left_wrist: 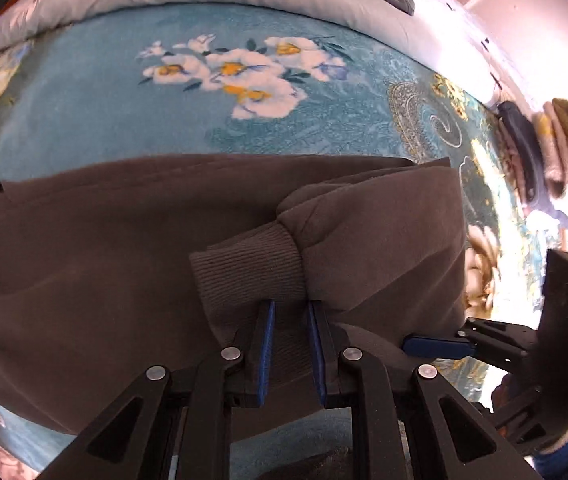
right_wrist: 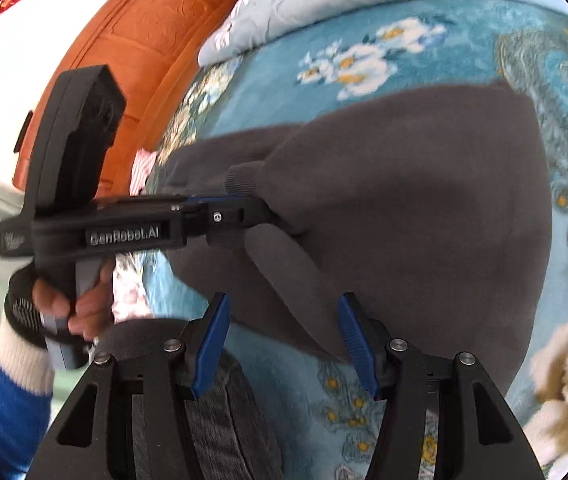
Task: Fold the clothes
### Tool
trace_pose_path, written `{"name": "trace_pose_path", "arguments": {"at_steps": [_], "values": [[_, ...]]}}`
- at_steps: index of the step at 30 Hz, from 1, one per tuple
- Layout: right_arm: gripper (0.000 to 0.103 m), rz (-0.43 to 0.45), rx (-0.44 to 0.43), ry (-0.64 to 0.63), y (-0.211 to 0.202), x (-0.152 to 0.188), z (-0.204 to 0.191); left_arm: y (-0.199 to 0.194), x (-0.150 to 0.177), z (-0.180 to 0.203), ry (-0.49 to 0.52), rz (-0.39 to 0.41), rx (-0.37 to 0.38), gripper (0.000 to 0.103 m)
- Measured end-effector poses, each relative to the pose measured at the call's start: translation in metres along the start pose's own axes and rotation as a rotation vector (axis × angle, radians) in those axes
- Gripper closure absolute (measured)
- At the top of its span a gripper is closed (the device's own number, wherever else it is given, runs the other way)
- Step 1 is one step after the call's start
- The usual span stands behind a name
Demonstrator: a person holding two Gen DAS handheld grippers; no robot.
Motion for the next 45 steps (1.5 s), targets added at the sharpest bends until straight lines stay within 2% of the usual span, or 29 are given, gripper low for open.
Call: {"name": "trace_pose_path", "arguments": {"at_steps": [4,9,11,14,17,19,20,21,24,26,29,32,34,38,41,45], "values": [[0.046,-0.018,-0.012,-0.005,-0.006,0.007,0.007,0.003,0.007,-0.011,-0.015,-0.018,-0.029,0.084],[0.046,0.167,0.083,0.033,-0.048,-0.037,0.036,0.005,0.008,-0.016,-0.043,-0.013,-0.022,0.084],[0.046,0.201,0.107,0.064,-0.054,-0.051,0.049,0.007,0.008,-0.015,-0.032,-0.018,-0.032,0.084],[0.046,0.194,0.113,0.09,-0.049,-0.051,0.056,0.008,0.008,-0.015,-0.034,-0.018,-0.029,0.084],[0.045,0.186,0.119,0.115,-0.044,-0.05,0.064,0.001,0.008,-0.019,-0.061,0.017,-0.026,0.084],[0.045,0.18,0.122,0.131,-0.041,-0.05,0.069,-0.014,0.008,-0.029,-0.093,0.078,-0.051,0.082],[0.045,0.178,0.124,0.14,-0.04,-0.05,0.071,-0.022,0.008,-0.036,-0.115,0.11,-0.06,0.077],[0.045,0.175,0.126,0.148,-0.038,-0.049,0.074,-0.032,0.01,-0.046,-0.151,0.148,-0.062,0.068],[0.045,0.187,0.116,0.158,-0.047,-0.047,0.076,-0.064,0.017,-0.086,-0.278,0.266,-0.092,0.056],[0.045,0.197,0.119,0.163,-0.052,-0.046,0.078,-0.088,0.026,-0.122,-0.381,0.347,-0.134,0.053],[0.045,0.214,0.116,0.181,-0.06,-0.044,0.081,-0.118,0.047,-0.187,-0.613,0.458,-0.189,0.048],[0.045,0.227,0.115,0.203,-0.065,-0.043,0.083,-0.13,0.073,-0.237,-0.823,0.533,-0.203,0.047],[0.045,0.228,0.119,0.209,-0.065,-0.042,0.084,-0.125,0.082,-0.256,-0.909,0.559,-0.175,0.045],[0.045,0.211,0.141,0.199,-0.06,-0.04,0.085,-0.097,0.086,-0.272,-0.983,0.574,-0.14,0.042],[0.045,0.201,0.154,0.196,-0.057,-0.04,0.085,-0.083,0.09,-0.291,-1.075,0.61,-0.063,0.042],[0.045,0.195,0.16,0.203,-0.058,-0.039,0.087,-0.075,0.091,-0.299,-1.105,0.654,0.003,0.039]]}}
Point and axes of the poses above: each gripper's, at about its wrist camera, not at the fingertips, and y roughly the way its jaws point, z to its right, x to its underside, the point moved 9 cm from there along y, roughly the way its jaws point, and after that the axes turned 7 degrees about z, right-handed, at the moved point
